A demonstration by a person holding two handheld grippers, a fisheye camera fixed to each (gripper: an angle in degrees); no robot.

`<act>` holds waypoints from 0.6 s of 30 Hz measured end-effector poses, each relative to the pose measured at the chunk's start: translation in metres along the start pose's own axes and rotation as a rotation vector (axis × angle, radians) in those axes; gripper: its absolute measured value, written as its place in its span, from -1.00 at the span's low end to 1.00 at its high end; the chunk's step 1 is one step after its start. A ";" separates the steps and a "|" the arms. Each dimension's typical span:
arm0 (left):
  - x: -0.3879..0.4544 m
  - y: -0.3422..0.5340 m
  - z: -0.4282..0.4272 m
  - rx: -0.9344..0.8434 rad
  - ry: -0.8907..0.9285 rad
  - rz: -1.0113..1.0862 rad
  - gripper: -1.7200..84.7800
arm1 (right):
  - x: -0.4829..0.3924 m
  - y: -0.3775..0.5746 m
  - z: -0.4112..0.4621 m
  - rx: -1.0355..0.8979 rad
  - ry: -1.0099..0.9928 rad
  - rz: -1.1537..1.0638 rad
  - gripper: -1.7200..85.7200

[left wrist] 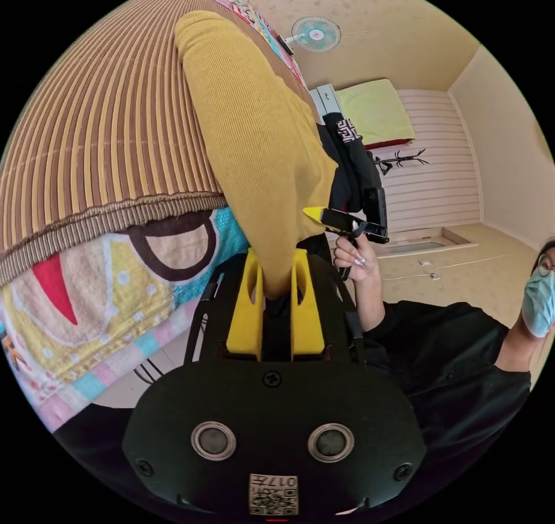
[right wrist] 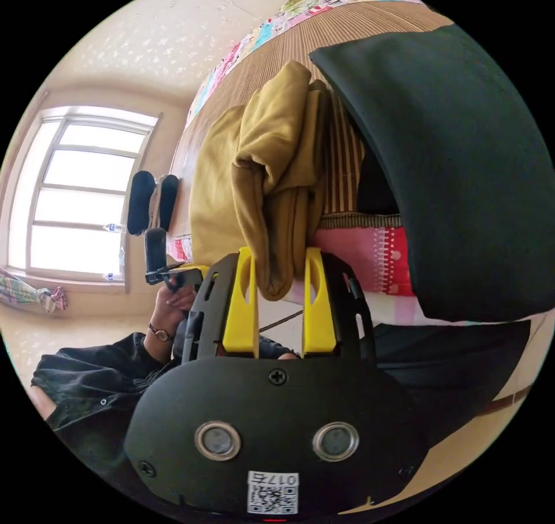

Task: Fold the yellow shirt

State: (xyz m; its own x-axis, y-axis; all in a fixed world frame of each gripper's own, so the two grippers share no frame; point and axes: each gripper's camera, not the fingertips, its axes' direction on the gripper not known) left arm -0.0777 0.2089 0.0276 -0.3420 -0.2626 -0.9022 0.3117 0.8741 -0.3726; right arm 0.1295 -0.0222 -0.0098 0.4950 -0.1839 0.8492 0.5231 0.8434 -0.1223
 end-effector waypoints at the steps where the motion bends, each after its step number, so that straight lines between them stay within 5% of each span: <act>1: 0.002 0.004 -0.012 0.021 0.001 0.004 -0.80 | 0.000 0.002 0.003 -0.016 -0.041 -0.016 -0.73; 9: 0.015 0.036 -0.074 0.086 -0.023 0.016 -0.81 | -0.021 0.019 0.032 -0.177 -0.096 -0.140 -0.69; 18: 0.020 0.050 -0.072 0.114 0.020 0.000 -0.81 | -0.022 0.006 0.023 0.157 0.245 -0.088 -0.49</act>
State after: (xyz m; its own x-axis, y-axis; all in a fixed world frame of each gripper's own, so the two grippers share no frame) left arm -0.1328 0.2772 0.0066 -0.3598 -0.2534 -0.8980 0.4101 0.8215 -0.3962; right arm 0.1057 -0.0020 -0.0179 0.6153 -0.3598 0.7014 0.4668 0.8833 0.0436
